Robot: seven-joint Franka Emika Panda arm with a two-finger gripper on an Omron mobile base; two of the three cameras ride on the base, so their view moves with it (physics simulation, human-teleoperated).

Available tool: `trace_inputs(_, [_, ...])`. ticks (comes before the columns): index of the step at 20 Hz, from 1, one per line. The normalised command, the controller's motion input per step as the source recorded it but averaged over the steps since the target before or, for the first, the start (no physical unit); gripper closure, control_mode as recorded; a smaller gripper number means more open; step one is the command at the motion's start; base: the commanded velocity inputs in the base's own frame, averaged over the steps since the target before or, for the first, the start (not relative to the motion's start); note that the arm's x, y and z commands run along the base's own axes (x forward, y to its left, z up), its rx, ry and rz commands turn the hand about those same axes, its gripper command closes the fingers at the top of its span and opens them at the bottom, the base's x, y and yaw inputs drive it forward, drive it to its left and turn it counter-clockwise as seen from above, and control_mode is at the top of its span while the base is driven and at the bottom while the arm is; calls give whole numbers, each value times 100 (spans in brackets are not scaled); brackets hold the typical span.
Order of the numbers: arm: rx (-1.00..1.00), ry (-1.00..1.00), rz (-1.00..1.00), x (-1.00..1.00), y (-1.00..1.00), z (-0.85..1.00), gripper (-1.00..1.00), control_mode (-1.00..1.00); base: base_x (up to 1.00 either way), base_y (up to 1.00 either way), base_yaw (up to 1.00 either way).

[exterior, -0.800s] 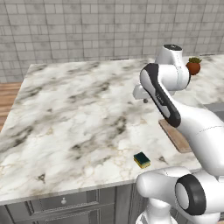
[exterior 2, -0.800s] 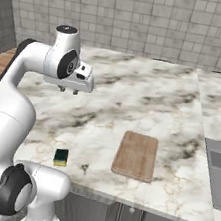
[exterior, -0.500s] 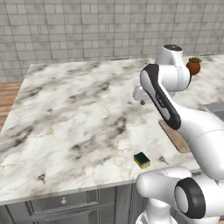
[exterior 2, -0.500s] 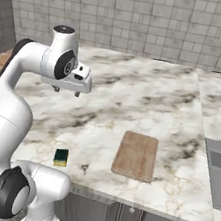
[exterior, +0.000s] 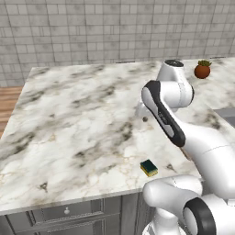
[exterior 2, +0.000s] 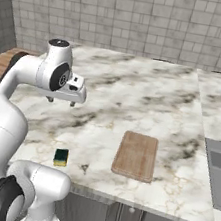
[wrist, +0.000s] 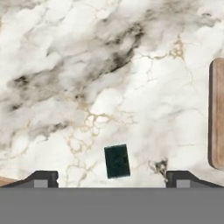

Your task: Pick up the sponge from the counter and clean the cutting board by briefly scrubbing or pressing down on the cutting board. Once finished, release the sponge.

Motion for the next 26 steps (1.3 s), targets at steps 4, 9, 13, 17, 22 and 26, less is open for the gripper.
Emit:
trace_inputs(4, [-2, 7, 6, -8, 0, -80, -100, -100, 0, 0, 0])
trace_inputs(9, [-2, 9, 4, -12, 0, -88, -100, -100, 0, 0, 0])
trace_inputs(13, [0, 5, 0, -29, 0, -67, -100, -100, 0, 0, 0])
trace_inputs(17, [0, 0, 0, -10, 0, -42, -100, -100, 0, 0, 0])
trace_inputs(22, [0, 0, 0, 0, 0, -44, -100, -100, 0, 0, 0])
trace_inputs(26, [0, 1, 0, 0, 0, -46, -100, -100, 0, 0, 0])
